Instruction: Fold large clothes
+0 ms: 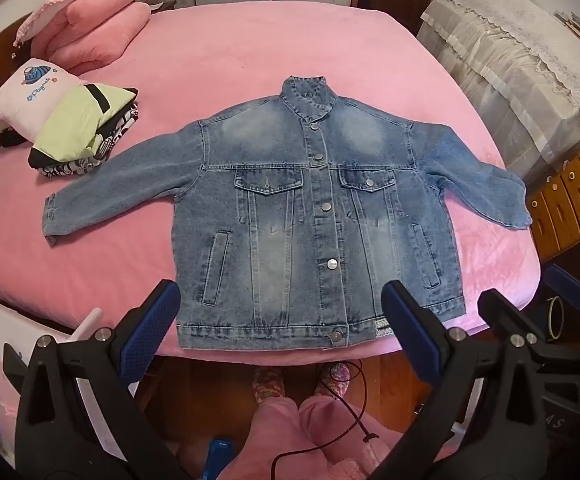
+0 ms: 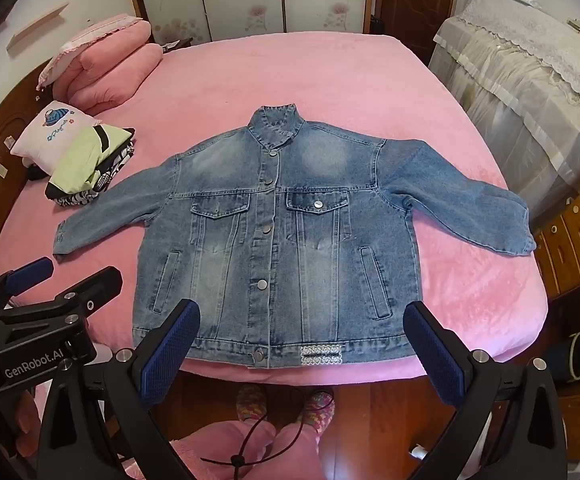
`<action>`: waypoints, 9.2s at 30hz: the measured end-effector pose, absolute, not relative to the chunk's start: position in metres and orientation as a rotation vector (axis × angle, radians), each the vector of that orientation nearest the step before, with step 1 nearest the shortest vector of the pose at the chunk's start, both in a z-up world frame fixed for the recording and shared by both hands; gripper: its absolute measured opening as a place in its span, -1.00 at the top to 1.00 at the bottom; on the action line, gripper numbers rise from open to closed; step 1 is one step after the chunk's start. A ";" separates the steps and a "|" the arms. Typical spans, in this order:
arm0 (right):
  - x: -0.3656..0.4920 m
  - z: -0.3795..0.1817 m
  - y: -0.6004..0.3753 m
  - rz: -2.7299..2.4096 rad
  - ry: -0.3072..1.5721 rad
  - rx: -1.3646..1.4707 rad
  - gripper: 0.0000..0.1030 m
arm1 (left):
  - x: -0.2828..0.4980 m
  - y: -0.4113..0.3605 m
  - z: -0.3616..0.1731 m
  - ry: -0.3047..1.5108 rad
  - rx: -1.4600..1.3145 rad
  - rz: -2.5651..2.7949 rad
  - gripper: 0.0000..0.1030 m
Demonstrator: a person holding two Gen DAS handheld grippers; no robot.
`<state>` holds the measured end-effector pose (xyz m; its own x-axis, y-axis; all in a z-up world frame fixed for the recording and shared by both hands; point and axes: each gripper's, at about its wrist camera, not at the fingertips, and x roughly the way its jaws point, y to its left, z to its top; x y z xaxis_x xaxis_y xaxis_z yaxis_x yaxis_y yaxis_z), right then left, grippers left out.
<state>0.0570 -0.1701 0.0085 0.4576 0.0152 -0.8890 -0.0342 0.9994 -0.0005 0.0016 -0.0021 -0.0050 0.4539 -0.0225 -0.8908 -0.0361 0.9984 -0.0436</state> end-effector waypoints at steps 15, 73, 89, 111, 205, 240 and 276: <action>0.059 0.007 -0.173 0.038 1.099 -0.018 -1.00 | 0.001 -0.003 -0.005 1.099 -0.059 0.012 -0.93; 0.060 -0.017 -0.217 0.249 1.138 -0.014 -1.00 | -0.032 -0.024 -0.029 1.179 -0.213 0.158 -0.93; 0.103 -0.026 -0.155 0.343 1.086 -0.175 -1.00 | -0.018 0.103 -0.054 1.190 -0.512 0.326 -0.93; 0.193 -0.089 0.081 0.256 1.284 -0.303 -1.00 | 0.053 0.449 -0.179 1.237 -1.166 0.573 -0.93; 0.347 -0.266 -0.191 0.080 1.685 0.549 -0.51 | 0.256 0.143 -0.222 1.361 -0.227 0.080 -0.29; 0.377 -0.174 -0.212 -0.078 1.177 0.294 1.00 | 0.249 0.287 -0.295 1.410 -0.351 0.368 0.48; 0.356 -0.321 -0.181 -0.092 1.577 0.862 0.31 | 0.243 0.284 -0.300 1.511 -0.337 0.382 0.47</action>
